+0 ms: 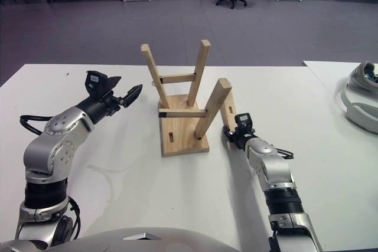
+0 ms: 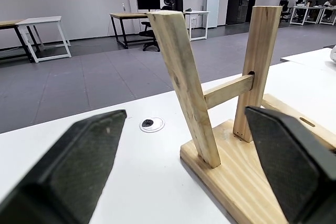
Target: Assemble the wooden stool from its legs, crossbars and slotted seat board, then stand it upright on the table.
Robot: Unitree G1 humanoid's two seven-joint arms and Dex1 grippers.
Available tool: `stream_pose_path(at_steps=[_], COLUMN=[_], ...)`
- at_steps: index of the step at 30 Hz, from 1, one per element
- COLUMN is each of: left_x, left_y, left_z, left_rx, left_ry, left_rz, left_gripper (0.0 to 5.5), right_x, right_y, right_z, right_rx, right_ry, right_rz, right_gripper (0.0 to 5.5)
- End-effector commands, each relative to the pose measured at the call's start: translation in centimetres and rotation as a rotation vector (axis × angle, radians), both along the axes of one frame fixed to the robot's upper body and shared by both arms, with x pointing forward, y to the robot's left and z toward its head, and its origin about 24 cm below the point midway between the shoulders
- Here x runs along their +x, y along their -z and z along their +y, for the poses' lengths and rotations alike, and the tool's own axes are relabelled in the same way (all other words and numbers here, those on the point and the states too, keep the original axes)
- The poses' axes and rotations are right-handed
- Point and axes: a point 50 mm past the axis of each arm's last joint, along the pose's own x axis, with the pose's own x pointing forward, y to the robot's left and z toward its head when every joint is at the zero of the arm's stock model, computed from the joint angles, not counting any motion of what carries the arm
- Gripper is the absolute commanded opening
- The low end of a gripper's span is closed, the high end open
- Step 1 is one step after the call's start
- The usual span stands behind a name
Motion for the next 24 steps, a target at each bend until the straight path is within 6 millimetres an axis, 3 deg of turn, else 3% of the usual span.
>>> stream_pose_path(at_steps=[1,3,6,9,11,13,17,24], left_x=[0.6,0.9,2.5,3.8,3.9,4.2,3.7,3.9], left_y=[-1.2,-2.7,-6.5,-11.6,-14.1,-15.4,-16.5,-17.3], left_z=[-0.1,-0.5,-2.3,-5.0,-6.1,-6.6,-6.6,-5.5], left_rx=[-0.002,-0.067,-0.274,-0.525,-0.671,-0.774,-0.807,-0.864], left_ry=[0.010,0.037,0.159,0.374,0.518,0.599,0.663,0.613], left_rz=[-0.047,-0.092,-0.146,-0.177,-0.176,-0.148,-0.167,-0.254], left_gripper=[4.16,4.16,4.16,4.16,4.16,4.16,4.16,3.02], right_x=[0.0,1.2,2.6,2.5,1.9,1.3,0.5,0.0], right_y=[0.2,-2.4,-9.8,-16.8,-20.0,-22.4,-23.8,-23.4], right_z=[-1.1,-1.9,-2.9,-0.2,1.8,3.6,6.0,6.3], right_rx=[-0.021,-0.036,-0.222,-0.355,-0.400,-0.385,-0.237,-0.189], right_ry=[0.090,0.126,0.017,-0.337,-0.524,-0.638,-0.724,-0.725], right_rz=[-0.040,-0.219,-0.598,-0.892,-1.027,-1.130,-1.191,-1.166], right_gripper=[2.08,2.08,2.08,2.08,2.08,2.08,2.08,2.08])
